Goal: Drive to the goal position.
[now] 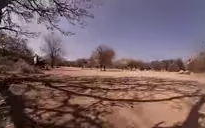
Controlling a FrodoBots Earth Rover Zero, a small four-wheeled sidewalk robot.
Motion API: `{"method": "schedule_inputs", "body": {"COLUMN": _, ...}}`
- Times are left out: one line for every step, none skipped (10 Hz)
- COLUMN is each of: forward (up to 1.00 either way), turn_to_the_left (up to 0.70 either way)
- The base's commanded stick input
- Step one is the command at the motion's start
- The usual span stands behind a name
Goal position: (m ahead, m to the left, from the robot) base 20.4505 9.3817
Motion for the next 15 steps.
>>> {"method": "schedule_inputs", "body": {"forward": 1.0, "turn_to_the_left": 0.06}}
{"method": "schedule_inputs", "body": {"forward": 1.0, "turn_to_the_left": 0.04}}
{"method": "schedule_inputs", "body": {"forward": 1.0, "turn_to_the_left": 0.04}}
{"method": "schedule_inputs", "body": {"forward": 1.0, "turn_to_the_left": 0.04}}
{"method": "schedule_inputs", "body": {"forward": 1.0, "turn_to_the_left": 0.05}}
{"method": "schedule_inputs", "body": {"forward": 1.0, "turn_to_the_left": 0.05}}
{"method": "schedule_inputs", "body": {"forward": 1.0, "turn_to_the_left": 0.05}}
{"method": "schedule_inputs", "body": {"forward": 1.0, "turn_to_the_left": 0.05}}
{"method": "schedule_inputs", "body": {"forward": 1.0, "turn_to_the_left": 0.05}}
{"method": "schedule_inputs", "body": {"forward": 1.0, "turn_to_the_left": 0.05}}
{"method": "schedule_inputs", "body": {"forward": 1.0, "turn_to_the_left": 0.05}}
{"method": "schedule_inputs", "body": {"forward": 1.0, "turn_to_the_left": 0.05}}
{"method": "schedule_inputs", "body": {"forward": 1.0, "turn_to_the_left": 0.05}}
{"method": "schedule_inputs", "body": {"forward": 1.0, "turn_to_the_left": 0.05}}
{"method": "schedule_inputs", "body": {"forward": 1.0, "turn_to_the_left": 0.07}}
